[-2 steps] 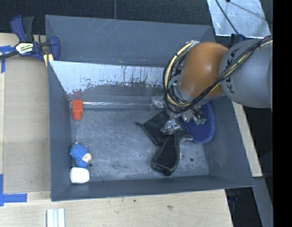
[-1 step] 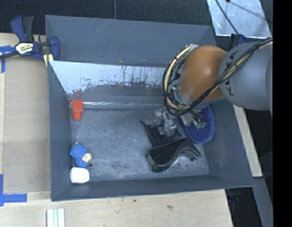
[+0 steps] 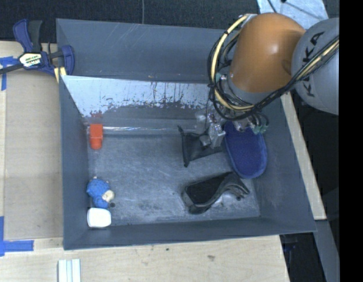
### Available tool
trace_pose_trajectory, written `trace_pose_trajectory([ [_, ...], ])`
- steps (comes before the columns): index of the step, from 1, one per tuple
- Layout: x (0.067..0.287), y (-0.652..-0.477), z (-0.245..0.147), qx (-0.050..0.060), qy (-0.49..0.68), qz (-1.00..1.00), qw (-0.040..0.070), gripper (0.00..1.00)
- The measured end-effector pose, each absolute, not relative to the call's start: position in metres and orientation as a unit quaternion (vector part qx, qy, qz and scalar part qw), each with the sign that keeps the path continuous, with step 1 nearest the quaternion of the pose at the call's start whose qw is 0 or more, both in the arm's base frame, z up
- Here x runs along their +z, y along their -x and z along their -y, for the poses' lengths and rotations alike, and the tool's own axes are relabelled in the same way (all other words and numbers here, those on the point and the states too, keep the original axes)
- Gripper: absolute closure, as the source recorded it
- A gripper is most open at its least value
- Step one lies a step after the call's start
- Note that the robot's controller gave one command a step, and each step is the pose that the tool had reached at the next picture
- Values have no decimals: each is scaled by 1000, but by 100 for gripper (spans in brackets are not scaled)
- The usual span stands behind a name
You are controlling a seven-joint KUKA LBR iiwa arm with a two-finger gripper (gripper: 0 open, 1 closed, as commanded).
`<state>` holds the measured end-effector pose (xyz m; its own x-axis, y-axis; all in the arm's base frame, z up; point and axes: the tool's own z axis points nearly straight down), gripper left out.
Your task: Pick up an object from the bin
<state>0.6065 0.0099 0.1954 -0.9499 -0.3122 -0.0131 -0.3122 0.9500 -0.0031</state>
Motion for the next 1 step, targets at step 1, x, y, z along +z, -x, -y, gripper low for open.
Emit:
trace_pose_trajectory([
  [1,286,-602,101,-4,160,-987,6,100],
])
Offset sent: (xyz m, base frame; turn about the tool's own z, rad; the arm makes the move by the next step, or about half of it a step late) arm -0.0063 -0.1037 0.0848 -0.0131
